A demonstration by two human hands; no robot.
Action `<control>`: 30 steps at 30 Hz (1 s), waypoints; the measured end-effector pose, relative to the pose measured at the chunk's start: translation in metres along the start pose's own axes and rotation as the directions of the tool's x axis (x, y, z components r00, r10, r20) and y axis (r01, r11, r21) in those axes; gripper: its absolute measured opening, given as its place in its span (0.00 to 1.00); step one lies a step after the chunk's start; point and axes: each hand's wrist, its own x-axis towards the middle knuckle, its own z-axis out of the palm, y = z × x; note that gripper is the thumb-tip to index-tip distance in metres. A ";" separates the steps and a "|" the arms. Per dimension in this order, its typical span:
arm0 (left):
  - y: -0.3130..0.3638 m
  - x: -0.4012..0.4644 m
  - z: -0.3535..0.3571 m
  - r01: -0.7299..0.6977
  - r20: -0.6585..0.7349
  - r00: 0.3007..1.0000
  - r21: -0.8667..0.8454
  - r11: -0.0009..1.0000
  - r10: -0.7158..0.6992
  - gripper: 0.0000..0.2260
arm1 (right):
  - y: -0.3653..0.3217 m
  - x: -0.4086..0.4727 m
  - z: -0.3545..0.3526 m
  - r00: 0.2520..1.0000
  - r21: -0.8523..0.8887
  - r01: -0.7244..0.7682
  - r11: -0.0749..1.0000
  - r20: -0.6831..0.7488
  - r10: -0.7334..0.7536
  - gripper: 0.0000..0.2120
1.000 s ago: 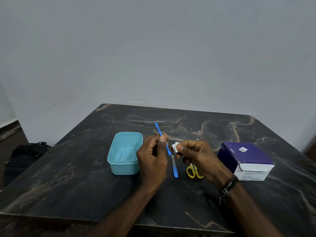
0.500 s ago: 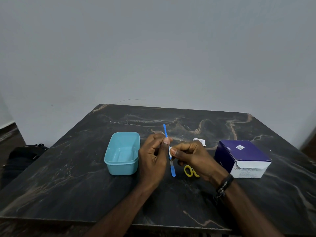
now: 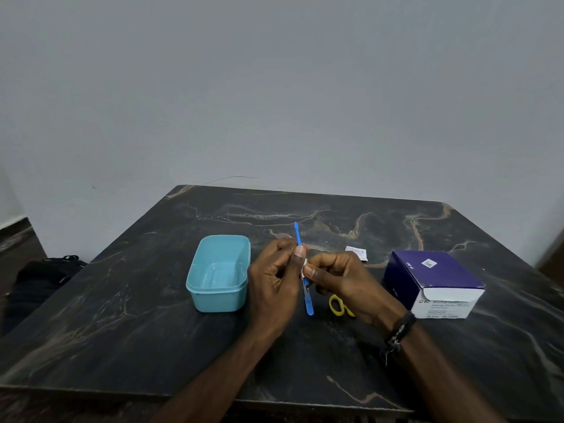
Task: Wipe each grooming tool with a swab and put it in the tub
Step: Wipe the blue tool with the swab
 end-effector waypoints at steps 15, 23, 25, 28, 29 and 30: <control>0.004 0.001 0.001 0.134 0.069 0.989 -0.054 0.990 -0.130 0.09 | 0.000 0.000 -0.001 0.999 0.117 -0.049 0.992 0.006 0.049 0.07; 0.008 -0.003 0.003 0.266 0.082 0.961 -0.025 0.964 -0.263 0.09 | 0.002 0.004 -0.005 0.958 0.234 0.055 0.971 -0.286 0.015 0.07; 0.004 -0.003 0.002 0.252 0.088 0.964 0.017 0.968 -0.252 0.09 | 0.001 0.004 -0.003 0.957 0.233 0.042 0.972 -0.289 0.027 0.05; 0.002 -0.004 0.003 0.246 0.130 0.959 0.068 0.967 -0.253 0.05 | 0.001 0.003 -0.001 0.959 0.237 0.027 0.971 -0.279 0.041 0.09; 0.002 -0.004 0.003 0.246 0.140 0.957 0.074 0.966 -0.254 0.05 | 0.001 0.003 0.000 0.961 0.243 0.019 0.970 -0.272 0.049 0.09; 0.001 -0.004 0.003 0.244 0.146 0.956 0.083 0.966 -0.253 0.06 | 0.000 0.003 0.000 0.963 0.246 0.010 0.969 -0.264 0.057 0.09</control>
